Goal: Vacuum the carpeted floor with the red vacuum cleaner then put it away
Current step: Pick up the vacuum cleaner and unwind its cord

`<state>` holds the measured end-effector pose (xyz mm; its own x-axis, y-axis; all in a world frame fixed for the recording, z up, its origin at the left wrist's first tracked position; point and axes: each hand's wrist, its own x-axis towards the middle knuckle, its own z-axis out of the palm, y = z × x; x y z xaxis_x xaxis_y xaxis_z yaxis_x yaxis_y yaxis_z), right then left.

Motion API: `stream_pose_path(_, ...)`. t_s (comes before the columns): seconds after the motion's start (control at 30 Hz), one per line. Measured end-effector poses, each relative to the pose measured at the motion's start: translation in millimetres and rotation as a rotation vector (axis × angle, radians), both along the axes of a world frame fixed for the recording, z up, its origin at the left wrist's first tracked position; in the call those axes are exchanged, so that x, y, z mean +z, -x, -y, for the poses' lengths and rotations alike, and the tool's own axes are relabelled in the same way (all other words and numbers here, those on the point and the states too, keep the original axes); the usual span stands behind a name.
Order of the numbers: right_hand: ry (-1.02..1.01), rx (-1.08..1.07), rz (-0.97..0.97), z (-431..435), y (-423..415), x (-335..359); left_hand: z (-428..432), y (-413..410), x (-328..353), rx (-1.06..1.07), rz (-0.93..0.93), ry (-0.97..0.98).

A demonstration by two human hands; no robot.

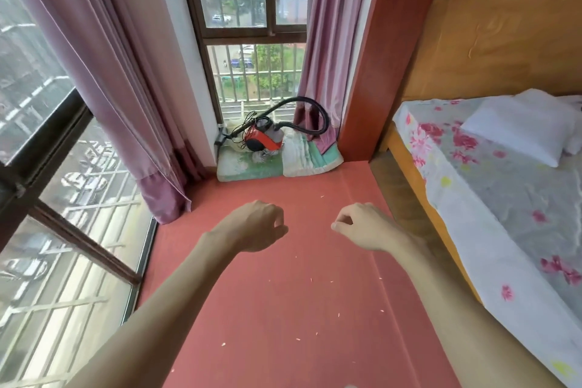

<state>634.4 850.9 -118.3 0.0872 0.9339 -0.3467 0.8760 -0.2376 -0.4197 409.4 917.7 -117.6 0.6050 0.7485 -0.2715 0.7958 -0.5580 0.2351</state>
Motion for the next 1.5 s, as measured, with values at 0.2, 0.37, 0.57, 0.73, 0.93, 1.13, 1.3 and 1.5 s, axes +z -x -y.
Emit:
stream_pose_path(0.2, 0.023, -0.004, -0.002, -78.6, -32.8, -11.7, -86.4, -33.6, -15.9, -0.009, -0.025, 0.035)
stream_pose_path(0.37, 0.041, 0.049, 0.004, -166.9, -64.5, -27.4, -166.6, -64.0, -25.3, 0.017, -0.067, 0.047)
stream_pose_path(0.57, 0.046, 0.139, -0.002, -290.9, -106.2, -26.2, -269.4, -96.9, -12.1, 0.116, -0.118, 0.061)
stream_pose_path(0.73, 0.032, 0.202, 0.017, -382.7, -131.1, -19.8, -341.8, -113.1, -2.9, 0.21, -0.09, 0.035)
stream_pose_path(0.93, 0.053, 0.294, 0.085, -483.3, -130.4, -30.3, -425.3, -115.5, -14.6, 0.298, -0.136, 0.038)
stream_pose_path(1.13, 0.086, 0.354, 0.158, -601.6, -118.9, -40.9, -545.3, -110.9, -40.3, 0.332, -0.083, 0.077)
stream_pose_path(1.3, 0.116, 0.321, 0.19, -707.8, -114.2, -41.2, -657.7, -108.9, -54.9, 0.286, -0.041, 0.13)
stream_pose_path(1.5, 0.107, 0.314, 0.14, -805.9, -105.3, -46.1, -756.6, -100.4, -60.9, 0.253, -0.013, 0.143)
